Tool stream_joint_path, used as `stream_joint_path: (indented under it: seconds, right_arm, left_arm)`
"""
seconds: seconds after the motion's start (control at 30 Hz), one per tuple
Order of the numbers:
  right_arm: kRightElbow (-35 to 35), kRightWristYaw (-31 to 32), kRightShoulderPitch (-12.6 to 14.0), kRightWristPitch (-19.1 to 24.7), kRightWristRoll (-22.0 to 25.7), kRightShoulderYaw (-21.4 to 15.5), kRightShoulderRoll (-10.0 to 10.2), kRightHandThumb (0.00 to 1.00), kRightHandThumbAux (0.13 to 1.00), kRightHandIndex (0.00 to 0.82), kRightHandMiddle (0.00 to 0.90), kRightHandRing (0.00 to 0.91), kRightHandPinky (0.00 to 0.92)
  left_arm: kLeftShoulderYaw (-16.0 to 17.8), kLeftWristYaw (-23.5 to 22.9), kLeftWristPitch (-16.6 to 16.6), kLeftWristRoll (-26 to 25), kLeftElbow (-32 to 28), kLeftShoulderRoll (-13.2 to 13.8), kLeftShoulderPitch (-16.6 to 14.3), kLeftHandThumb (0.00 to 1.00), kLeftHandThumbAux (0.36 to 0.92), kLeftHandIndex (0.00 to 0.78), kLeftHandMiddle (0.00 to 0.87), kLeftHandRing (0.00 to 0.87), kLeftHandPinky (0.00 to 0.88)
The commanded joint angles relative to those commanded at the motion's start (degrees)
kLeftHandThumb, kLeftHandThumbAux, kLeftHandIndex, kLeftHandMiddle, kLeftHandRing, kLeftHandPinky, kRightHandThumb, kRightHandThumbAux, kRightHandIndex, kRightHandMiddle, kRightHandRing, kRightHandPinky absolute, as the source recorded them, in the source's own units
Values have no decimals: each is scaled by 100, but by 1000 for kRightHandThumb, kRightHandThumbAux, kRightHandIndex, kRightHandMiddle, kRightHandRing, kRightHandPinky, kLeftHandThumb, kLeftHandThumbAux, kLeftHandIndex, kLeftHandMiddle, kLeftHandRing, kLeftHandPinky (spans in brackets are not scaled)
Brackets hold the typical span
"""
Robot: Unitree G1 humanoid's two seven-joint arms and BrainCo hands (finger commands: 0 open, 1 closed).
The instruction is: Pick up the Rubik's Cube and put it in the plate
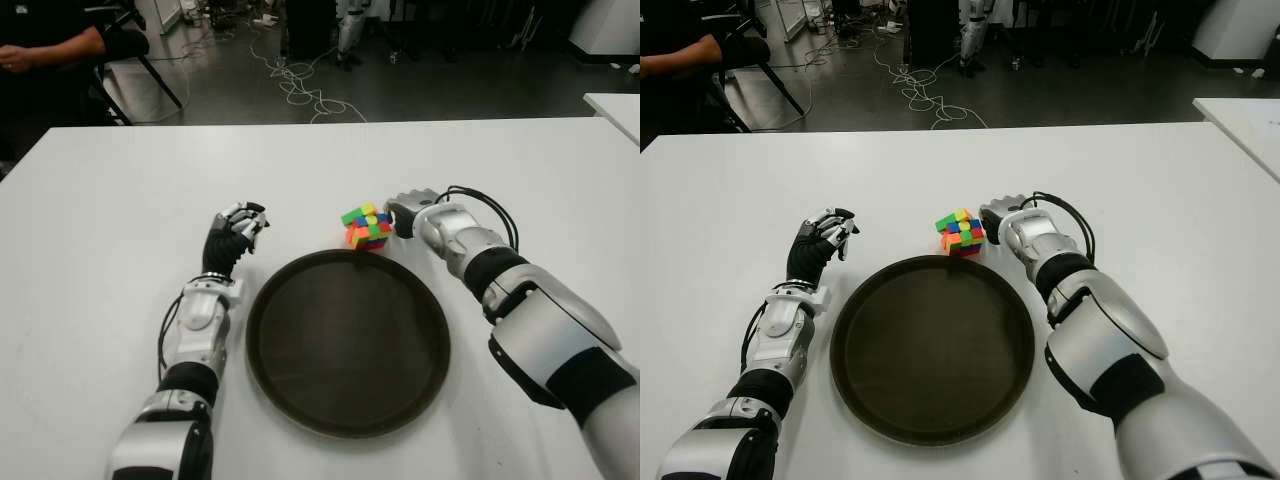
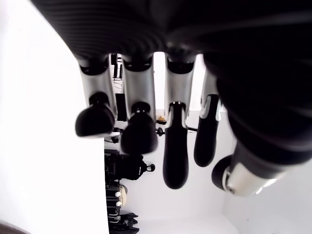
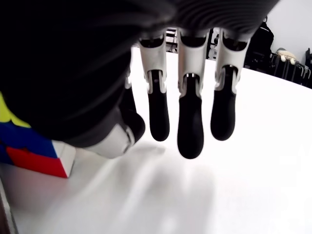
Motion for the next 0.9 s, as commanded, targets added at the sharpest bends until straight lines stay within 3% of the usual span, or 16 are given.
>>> stream_joint_path:
  seconds: [0.07, 0.13, 0.17, 0.2, 0.23, 0.27, 0.37, 0.57, 0.9]
  right_arm:
    - [-7, -126, 30, -16, -10, -5, -9, 680, 739, 420, 611, 611, 586]
    - [1, -296, 70, -8, -32, -1, -18, 673, 740, 413, 521, 541, 526]
    - [7, -379, 86, 1, -44, 3, -22, 459, 722, 301, 391, 418, 396]
    - [10, -467, 95, 25, -54, 6, -20, 378, 717, 260, 344, 374, 348]
    - [13, -525, 100, 42, -59, 9, -14, 253, 684, 170, 237, 267, 239]
    - [8, -617, 102, 84, -62, 7, -4, 173, 662, 113, 169, 198, 168]
    - [5, -728, 84, 173, -68, 15, 19, 85, 536, 36, 55, 64, 55]
    - [20, -549, 35, 241, -106, 90, 38, 51, 438, 3, 5, 6, 5]
    - [20, -45, -36, 217, -156, 212, 31, 46, 382, 0, 0, 0, 0]
  left_arm:
    - [-10, 1, 2, 15, 3, 9, 0, 857, 657, 420, 562, 764, 780]
    - [-23, 20, -3, 38, 5, 19, 1, 857, 657, 420, 565, 760, 766]
    - [-29, 31, -6, 49, 5, 23, 1, 857, 657, 421, 568, 756, 757]
    - [-35, 40, -5, 58, -1, 28, 4, 857, 657, 421, 570, 755, 754]
    - [-38, 43, -4, 61, -9, 35, 10, 857, 657, 422, 572, 752, 749]
    - [-43, 36, 13, 60, -23, 40, 18, 857, 657, 422, 574, 751, 746]
    - [-45, -3, 51, 41, -43, 45, 27, 856, 657, 420, 571, 758, 765]
    - [-44, -52, 84, 16, -46, 53, 25, 856, 658, 419, 566, 773, 788]
    - [-78, 116, 10, 162, 33, 107, 14, 855, 657, 421, 577, 744, 726]
